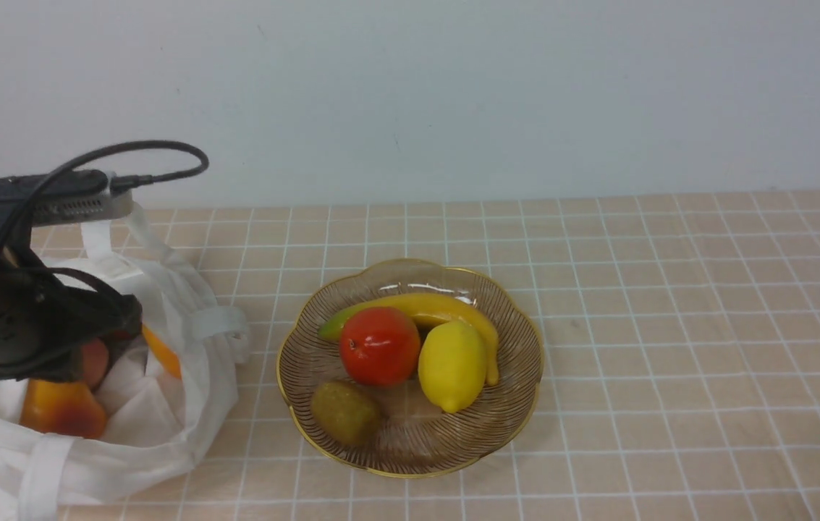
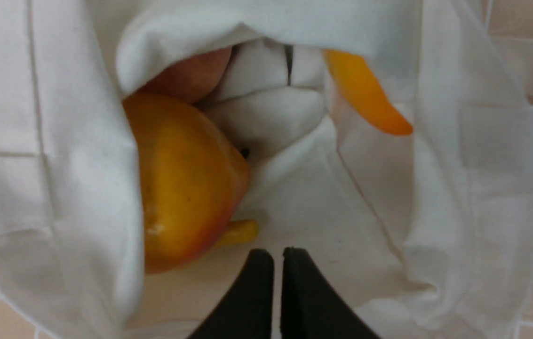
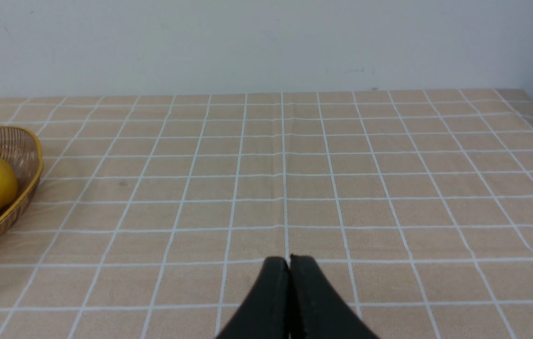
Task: Take the fruit out of the bag on the brown coffee tablecloth and place them on the plate.
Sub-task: 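Reach into the bag and grasp a fruit with the left gripper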
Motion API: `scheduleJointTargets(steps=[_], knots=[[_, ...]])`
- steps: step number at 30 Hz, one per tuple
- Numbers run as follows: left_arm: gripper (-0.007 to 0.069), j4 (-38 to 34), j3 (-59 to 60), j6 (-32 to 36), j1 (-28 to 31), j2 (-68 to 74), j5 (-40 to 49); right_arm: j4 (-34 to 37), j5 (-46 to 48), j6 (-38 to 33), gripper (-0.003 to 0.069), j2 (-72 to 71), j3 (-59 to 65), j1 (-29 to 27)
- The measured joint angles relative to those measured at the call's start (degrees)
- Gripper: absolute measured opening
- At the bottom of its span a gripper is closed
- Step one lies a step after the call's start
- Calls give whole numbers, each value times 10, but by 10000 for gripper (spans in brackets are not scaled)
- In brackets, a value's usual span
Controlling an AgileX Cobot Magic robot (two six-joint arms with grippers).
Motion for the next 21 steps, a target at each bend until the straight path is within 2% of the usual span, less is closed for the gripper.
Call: scheduleJointTargets(steps=[3,5,6,8,13,17,21], knots=[[88,28,2,0,0,27,-3,0,0,0,-18,0,0,0],[192,57,2,-2,0,55,-11,0,0,0,-18,0,0,0],[210,63,2,-3,0,61,-12,0,0,0,-18,0,0,0],[302,84,2,-14,0,76,-18,0,0,0,-18,0,0,0],[531,159,2,-66,0,85,-22,0,0,0,-18,0,0,0],[617,196,2,-84,0,86,-22,0,0,0,-18,0,0,0],[634,208,2,-88,0,87,-22,0,0,0,-18,0,0,0]])
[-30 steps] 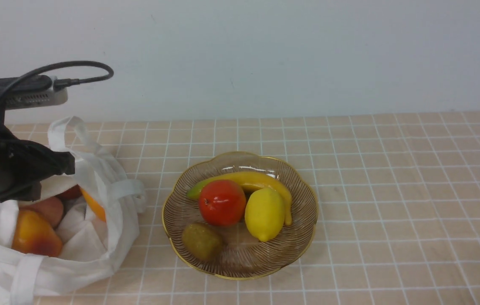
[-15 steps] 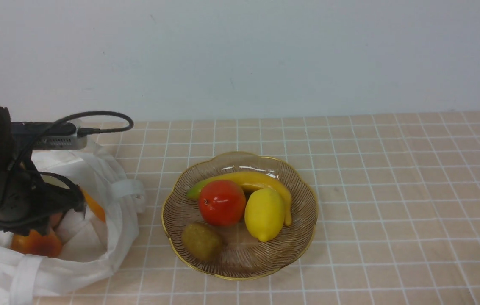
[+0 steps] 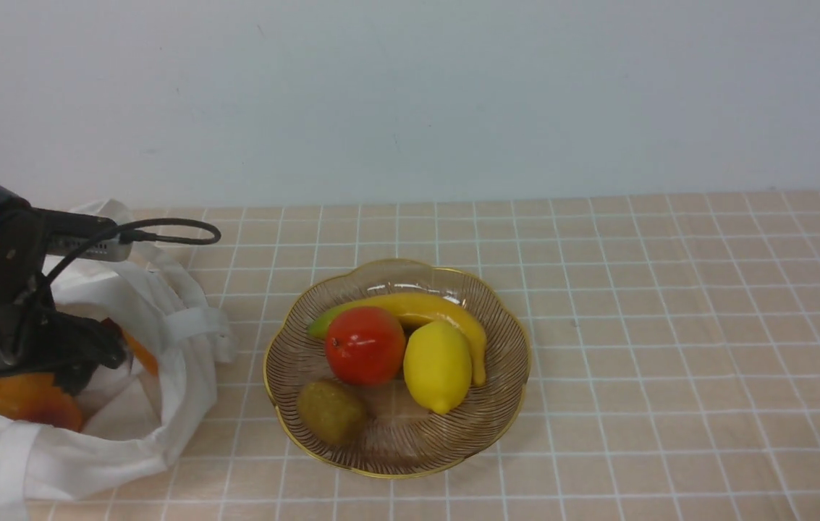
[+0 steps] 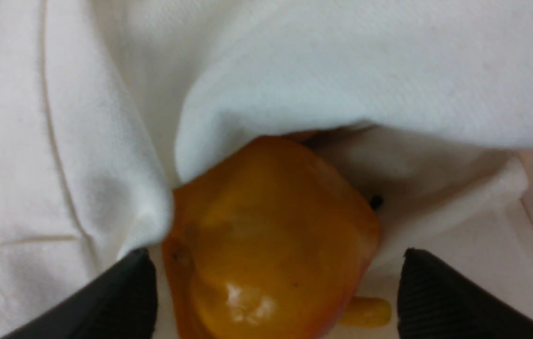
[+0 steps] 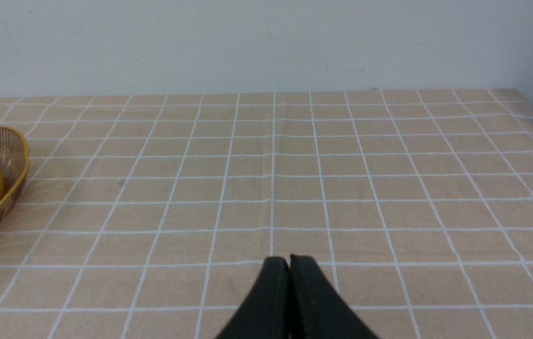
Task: Take the fruit out of the bag on the brown coffee tablecloth and place them on the plate.
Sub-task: 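Reach into the bag and grasp a fruit with the left gripper, then move the fruit from the bag onto the plate with the left gripper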
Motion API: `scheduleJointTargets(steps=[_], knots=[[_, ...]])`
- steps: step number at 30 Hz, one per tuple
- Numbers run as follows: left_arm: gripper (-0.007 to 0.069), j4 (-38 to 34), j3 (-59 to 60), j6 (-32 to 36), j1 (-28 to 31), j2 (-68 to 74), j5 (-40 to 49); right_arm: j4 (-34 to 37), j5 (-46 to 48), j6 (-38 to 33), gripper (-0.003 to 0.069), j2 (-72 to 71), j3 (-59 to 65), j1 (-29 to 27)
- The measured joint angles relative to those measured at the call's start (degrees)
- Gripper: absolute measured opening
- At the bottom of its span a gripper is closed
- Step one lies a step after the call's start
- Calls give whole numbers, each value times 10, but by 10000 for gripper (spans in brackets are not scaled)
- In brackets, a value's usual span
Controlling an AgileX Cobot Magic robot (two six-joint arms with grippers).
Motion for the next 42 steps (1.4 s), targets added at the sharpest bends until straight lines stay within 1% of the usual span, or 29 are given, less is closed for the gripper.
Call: scheduleJointTargets(steps=[14,17,21,26,30,33,37,39,40,42], knots=[[632,45,0,-43,0,64,-2,0,0,0,-18,0,0,0],[619,53,-1,-45,0,72,-2,0,0,0,-18,0,0,0],[582,63,-4,-50,0,80,-4,0,0,0,-18,0,0,0],[580,71,-4,-78,0,86,-9,0,0,0,-18,0,0,0],[580,69,-4,-81,0,88,-13,0,0,0,-18,0,0,0],[567,56,-4,-72,-1,77,-18,0,0,0,-18,0,0,0],[561,2,-8,-43,-13,37,-29,0,0,0,-18,0,0,0],[561,-32,-15,-20,-16,13,-29,0,0,0,-18,0,0,0],[558,-63,-25,3,-16,-13,-28,0,0,0,-18,0,0,0],[558,-83,-31,17,-16,-26,-25,0,0,0,-18,0,0,0]])
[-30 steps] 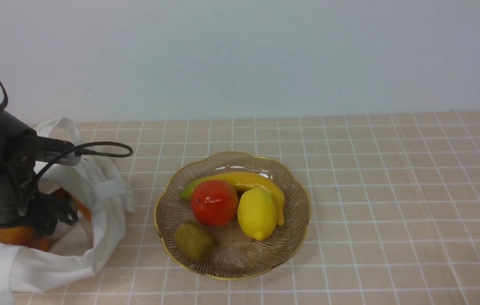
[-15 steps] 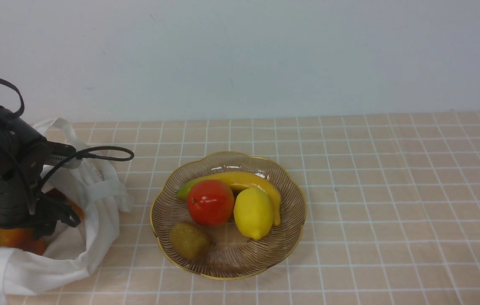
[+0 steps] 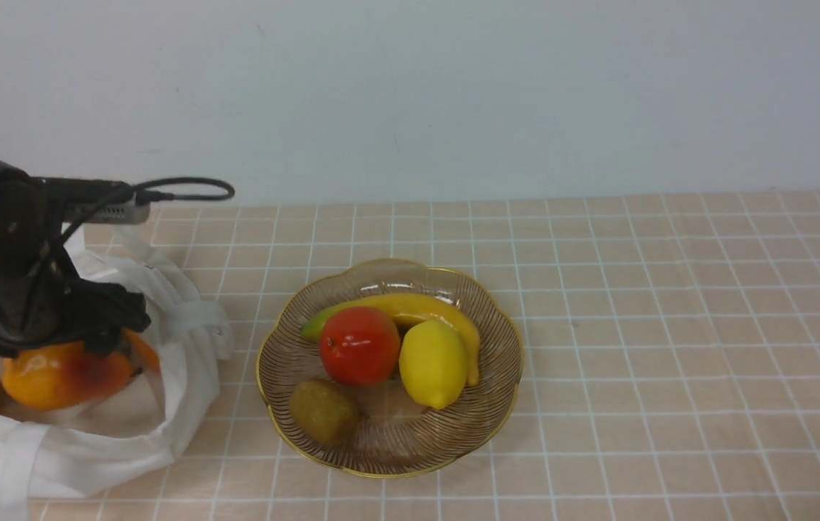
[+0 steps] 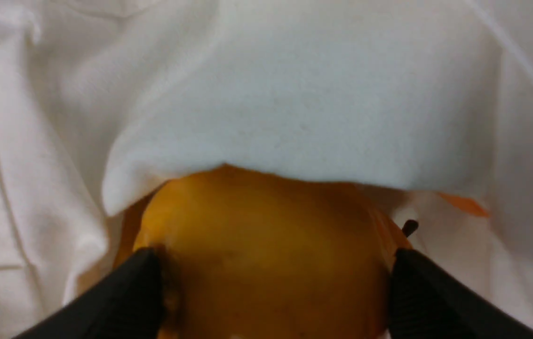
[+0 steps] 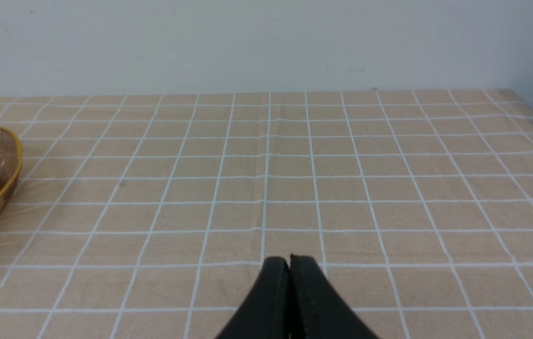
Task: Take the fruit out of the bag on the brown coffee tablecloth and place them on the plate.
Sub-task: 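Move the fruit from the bag onto the plate with the left gripper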
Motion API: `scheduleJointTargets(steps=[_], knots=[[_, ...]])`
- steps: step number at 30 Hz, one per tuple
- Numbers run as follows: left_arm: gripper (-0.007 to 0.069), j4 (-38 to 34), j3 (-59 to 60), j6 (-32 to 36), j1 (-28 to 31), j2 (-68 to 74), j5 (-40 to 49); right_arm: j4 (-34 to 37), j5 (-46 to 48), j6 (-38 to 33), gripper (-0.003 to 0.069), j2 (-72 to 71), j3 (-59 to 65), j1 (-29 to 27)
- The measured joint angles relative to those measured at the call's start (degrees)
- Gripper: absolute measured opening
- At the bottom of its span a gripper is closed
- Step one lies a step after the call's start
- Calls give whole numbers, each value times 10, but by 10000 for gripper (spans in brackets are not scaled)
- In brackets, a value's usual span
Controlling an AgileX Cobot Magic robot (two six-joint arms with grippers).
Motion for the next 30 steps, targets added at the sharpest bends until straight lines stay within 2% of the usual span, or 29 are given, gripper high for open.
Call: scheduleJointTargets(steps=[4,11,14,17,23,30], knots=[[558,-52,-22,38,0,-45,39,0,0,0,-18,0,0,0],[558,-130,-103,109,-4,-96,159,0,0,0,-18,0,0,0],[558,-165,-137,133,-25,-98,170,0,0,0,-18,0,0,0],[558,-208,-152,149,-66,-92,151,0,0,0,-18,0,0,0],[558,-263,-155,145,-161,-3,46,0,0,0,-18,0,0,0],[558,-269,-155,123,-202,78,-15,0,0,0,-18,0,0,0]])
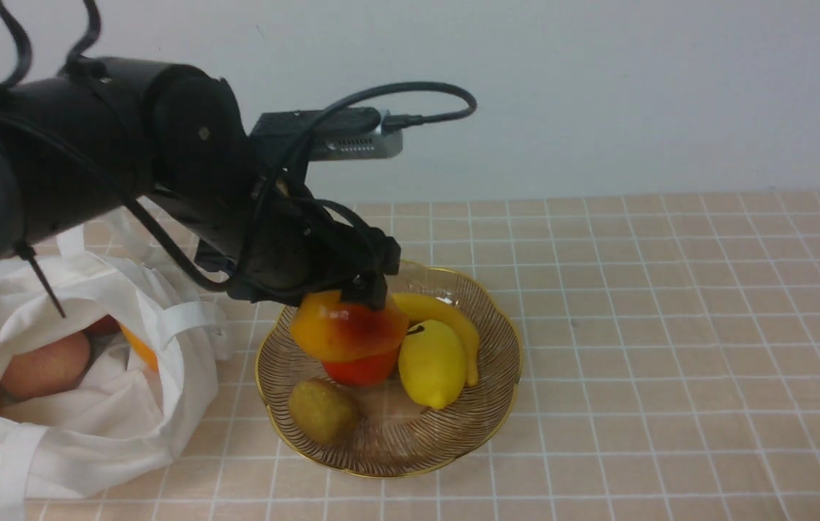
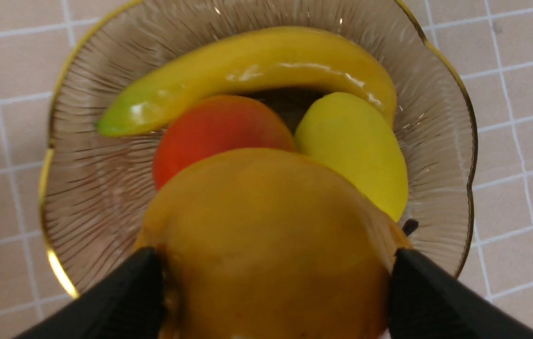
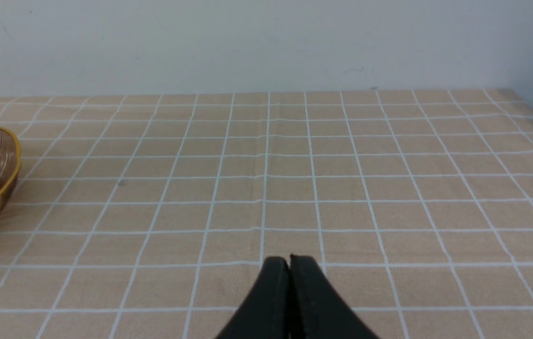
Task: Take the fruit out of the bag on the brown coffee tablecloth and place them on the plate.
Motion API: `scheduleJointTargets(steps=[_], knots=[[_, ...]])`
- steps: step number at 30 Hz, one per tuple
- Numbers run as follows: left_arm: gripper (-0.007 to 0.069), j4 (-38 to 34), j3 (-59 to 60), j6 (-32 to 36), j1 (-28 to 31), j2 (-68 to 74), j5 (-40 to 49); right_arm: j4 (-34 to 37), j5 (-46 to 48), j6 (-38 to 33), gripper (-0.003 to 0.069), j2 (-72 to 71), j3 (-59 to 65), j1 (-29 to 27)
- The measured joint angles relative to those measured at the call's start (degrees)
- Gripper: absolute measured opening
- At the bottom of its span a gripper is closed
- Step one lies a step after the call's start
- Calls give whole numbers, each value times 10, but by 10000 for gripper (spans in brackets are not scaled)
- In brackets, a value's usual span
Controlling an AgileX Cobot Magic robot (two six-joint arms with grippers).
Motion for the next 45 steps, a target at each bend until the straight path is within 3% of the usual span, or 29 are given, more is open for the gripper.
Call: scheduleJointTargets(steps=[13,21,31,34,37,38,39,41,45], knots=[[548,-42,0,0,-4,71,-6,0,0,0,-18,0,0,0],[678,-42,-1,1,-4,71,-6,0,0,0,-18,0,0,0],[678,-16,-102,5,-4,71,64,0,0,0,-18,0,0,0],[627,18,-163,5,-4,71,128,0,0,0,-18,0,0,0],[463,70,-239,5,-4,71,217,0,0,0,-18,0,0,0],[339,98,-270,6,-4,71,241,0,0,0,-18,0,0,0],[288,113,-284,7,-4,70,246,0,0,0,-18,0,0,0],[101,143,-301,20,-4,56,252,0,0,0,-18,0,0,0],[7,148,-277,36,-4,10,256,0,0,0,-18,0,0,0]])
